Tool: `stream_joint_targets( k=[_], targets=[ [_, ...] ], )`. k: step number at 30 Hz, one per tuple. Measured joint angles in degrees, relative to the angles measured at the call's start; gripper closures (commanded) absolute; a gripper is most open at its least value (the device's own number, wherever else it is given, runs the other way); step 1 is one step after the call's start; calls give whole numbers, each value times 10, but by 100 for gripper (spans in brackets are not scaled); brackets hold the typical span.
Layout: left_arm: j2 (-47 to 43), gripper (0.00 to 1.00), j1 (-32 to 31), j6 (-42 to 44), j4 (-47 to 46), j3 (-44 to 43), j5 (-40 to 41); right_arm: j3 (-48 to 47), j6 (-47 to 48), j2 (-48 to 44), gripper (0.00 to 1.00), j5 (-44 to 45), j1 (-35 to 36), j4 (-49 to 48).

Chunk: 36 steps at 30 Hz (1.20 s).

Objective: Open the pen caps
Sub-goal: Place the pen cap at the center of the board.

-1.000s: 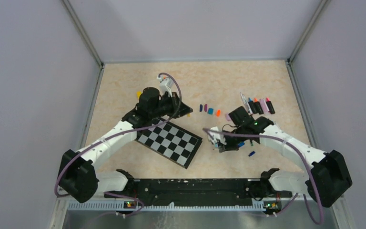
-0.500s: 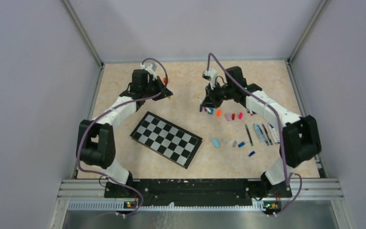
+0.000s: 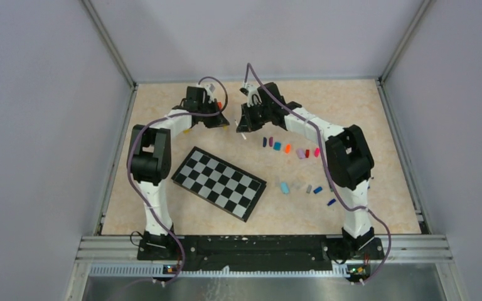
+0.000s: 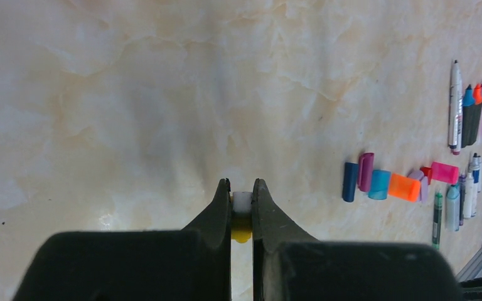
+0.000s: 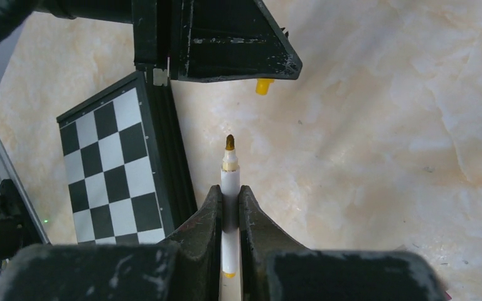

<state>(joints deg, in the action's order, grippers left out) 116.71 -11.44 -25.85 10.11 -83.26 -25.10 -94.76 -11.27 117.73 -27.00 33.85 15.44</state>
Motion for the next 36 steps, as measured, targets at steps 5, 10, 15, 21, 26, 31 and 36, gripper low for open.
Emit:
stream_joint_targets(
  k=[5, 10, 15, 21, 26, 31, 36],
  targets=[
    [30, 97, 0, 5, 8, -3, 0, 0, -24, 17, 99, 5, -3, -4],
    [57, 87, 0, 12, 26, -17, 3, -39, -42, 73, 96, 15, -2, -11],
    [63, 71, 0, 33, 46, -34, 21, -55, -54, 129, 89, 67, -1, -3],
    [62, 56, 0, 42, 51, -39, 22, -59, -59, 139, 74, 124, 2, 8],
    [44, 54, 0, 50, 66, -33, 37, -64, -47, 136, 57, 153, 4, 9],
    [-30, 55, 0, 57, 69, 3, 47, -65, -16, 116, 57, 176, 5, 38],
    [-174, 49, 0, 65, 53, 65, 44, -39, 45, 43, 57, 159, -2, 64]
  ],
)
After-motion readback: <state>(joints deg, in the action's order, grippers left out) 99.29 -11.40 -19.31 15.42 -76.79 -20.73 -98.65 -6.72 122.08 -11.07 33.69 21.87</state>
